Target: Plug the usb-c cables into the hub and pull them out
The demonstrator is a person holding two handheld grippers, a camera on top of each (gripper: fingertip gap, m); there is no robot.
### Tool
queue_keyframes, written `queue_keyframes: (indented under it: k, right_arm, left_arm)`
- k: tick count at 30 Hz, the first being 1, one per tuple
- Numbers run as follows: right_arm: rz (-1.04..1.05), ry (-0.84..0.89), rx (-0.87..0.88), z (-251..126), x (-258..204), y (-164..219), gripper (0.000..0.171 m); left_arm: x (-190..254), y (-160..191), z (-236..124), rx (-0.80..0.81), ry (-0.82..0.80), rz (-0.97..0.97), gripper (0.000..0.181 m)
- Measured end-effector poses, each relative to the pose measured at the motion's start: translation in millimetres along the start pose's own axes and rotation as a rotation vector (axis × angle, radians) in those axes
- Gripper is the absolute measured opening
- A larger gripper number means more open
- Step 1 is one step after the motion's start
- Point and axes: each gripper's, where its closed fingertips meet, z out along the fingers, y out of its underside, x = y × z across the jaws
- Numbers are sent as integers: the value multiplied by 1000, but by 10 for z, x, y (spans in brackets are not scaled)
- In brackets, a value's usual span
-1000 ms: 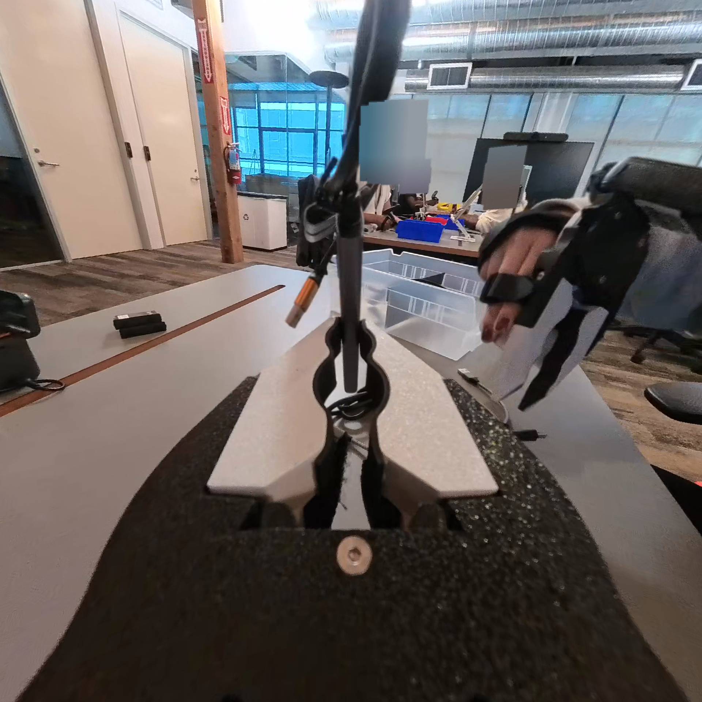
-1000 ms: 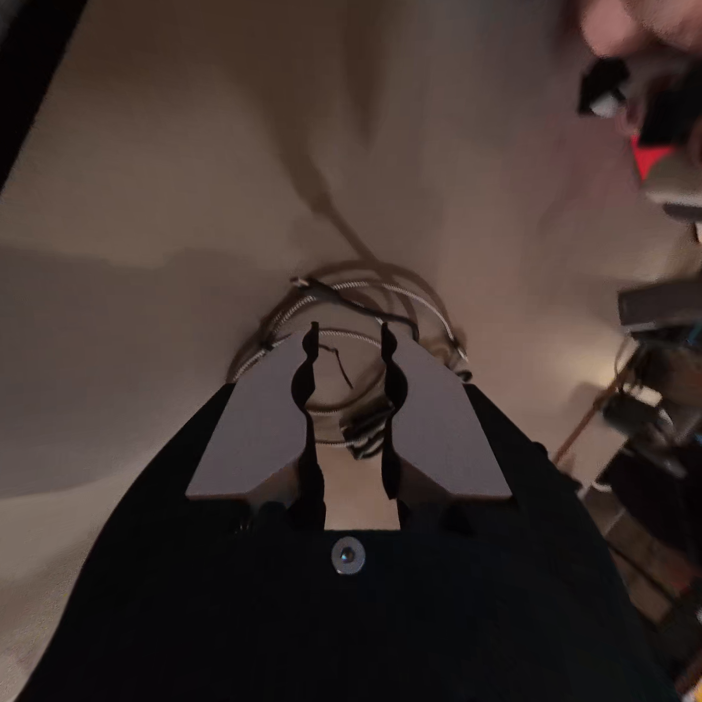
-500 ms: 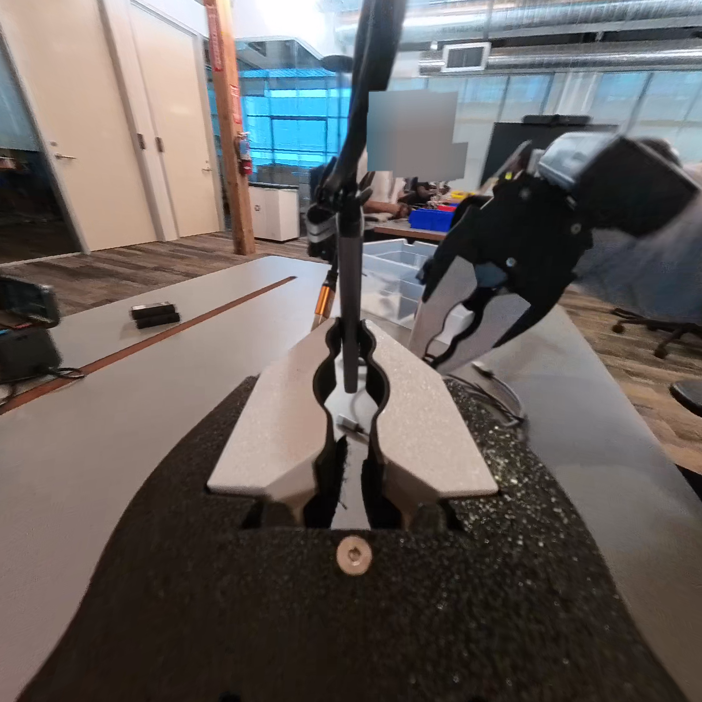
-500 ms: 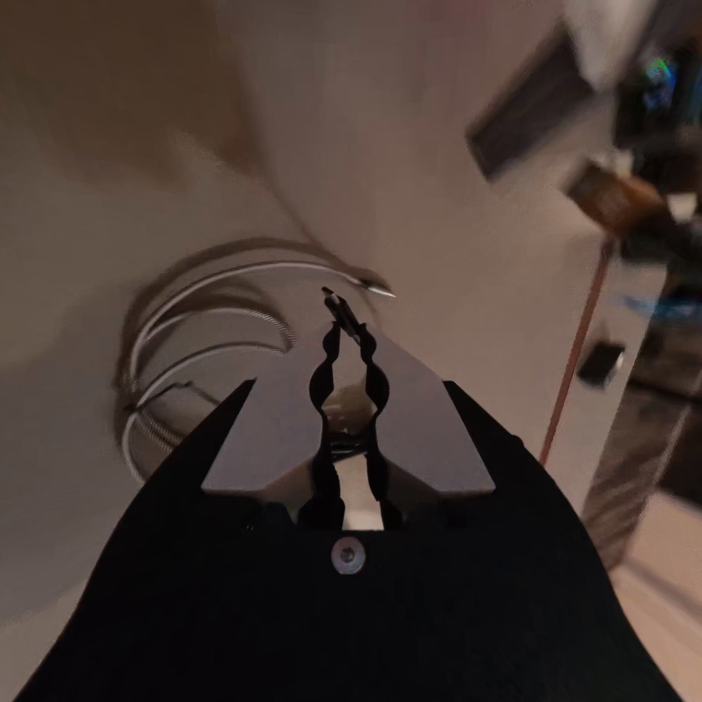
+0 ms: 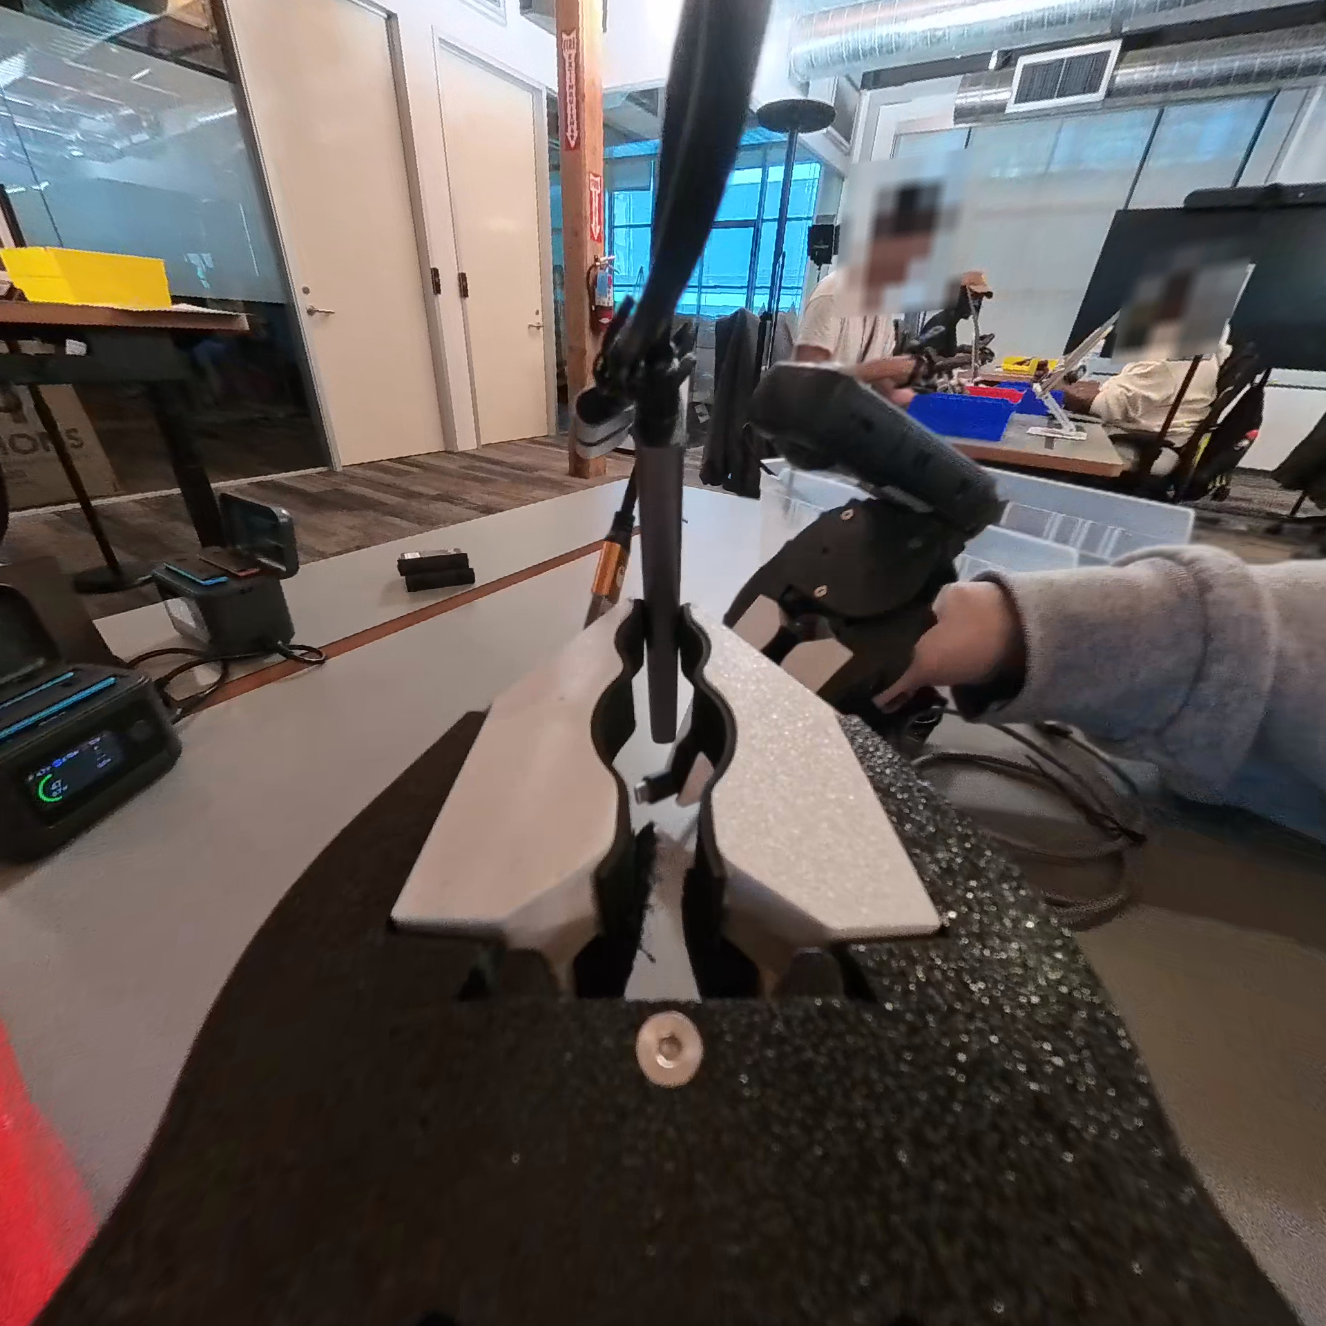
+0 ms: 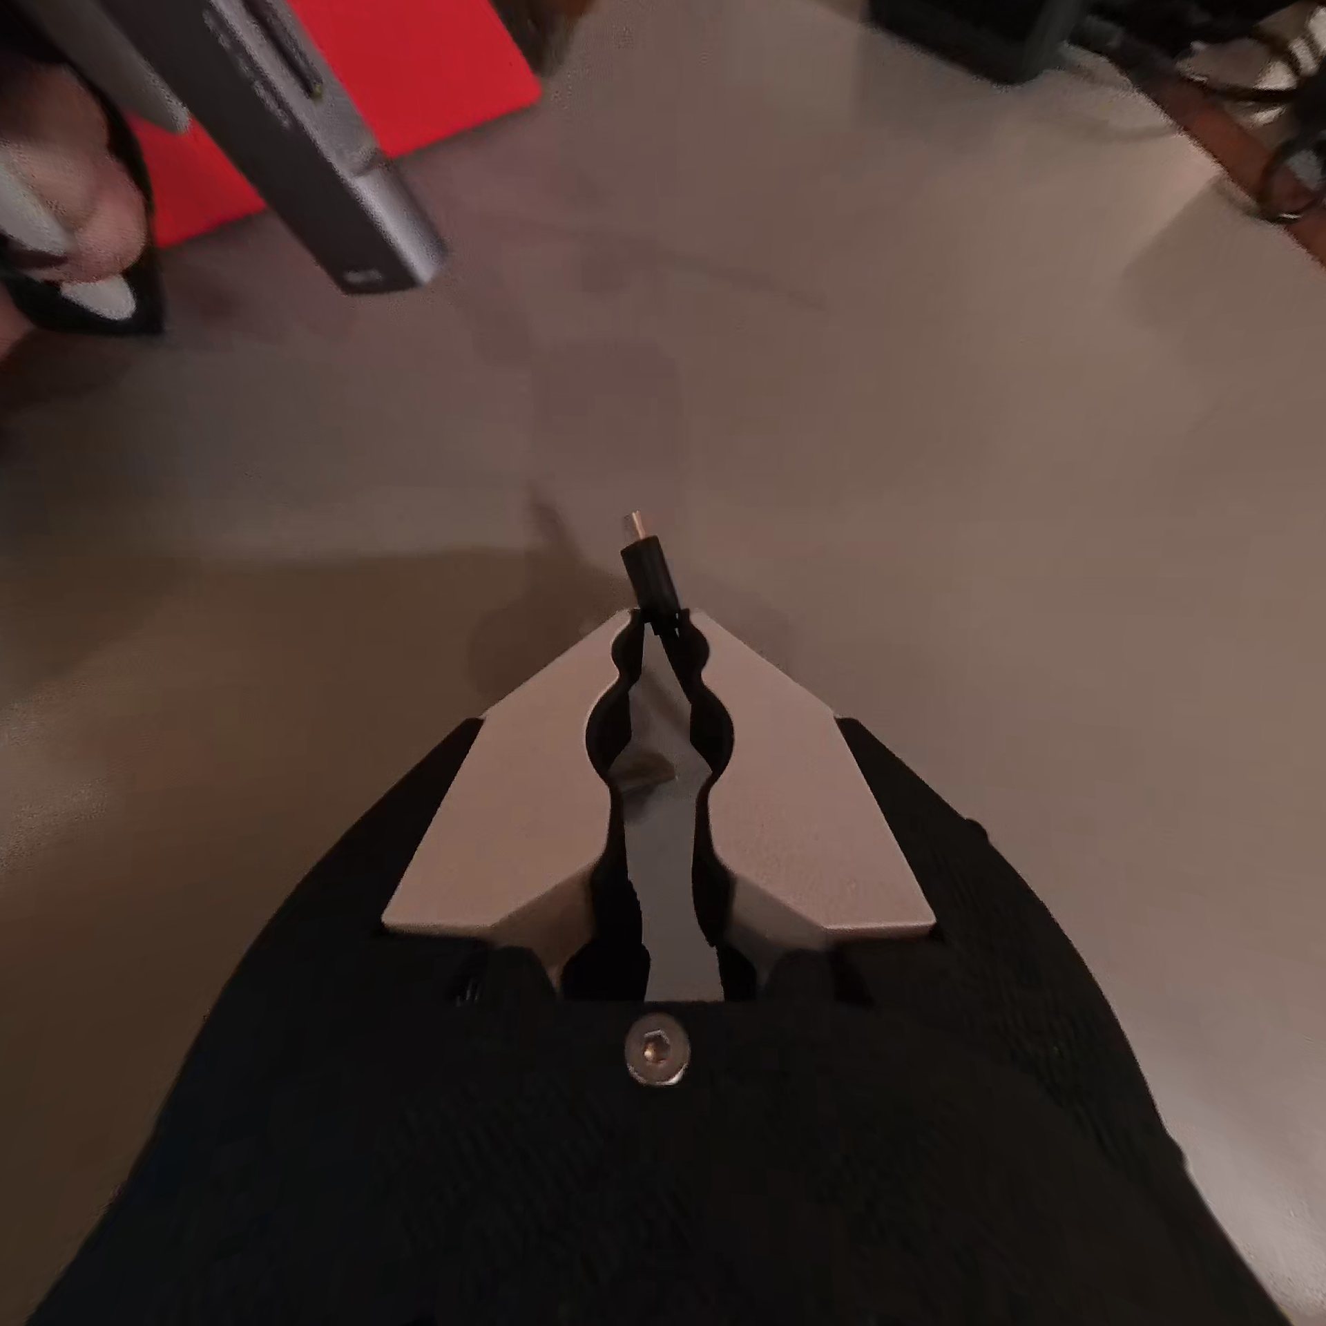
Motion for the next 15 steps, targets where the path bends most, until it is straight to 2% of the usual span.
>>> queue_keyframes:
  k: [3,7,8,12,15]
  right_arm:
    - [-23,-45,37,62,-19,7,8]
    - [54,-153,42,102,-93,32,13]
    - [61,-167,47,105,-102,23,10]
    - [-42,-131,129,55,-136,-59,7]
    - [-140,-35,252,-136,-150,-182,6]
  left_arm:
    - [11,23,13,-12,13,2,7]
    - [27,130,54,-68,39,6,7]
    - [31,157,64,-83,44,8,7]
    - [64,249,89,-134,70,19,7]
    - [148,274,94,-147,131,22,7]
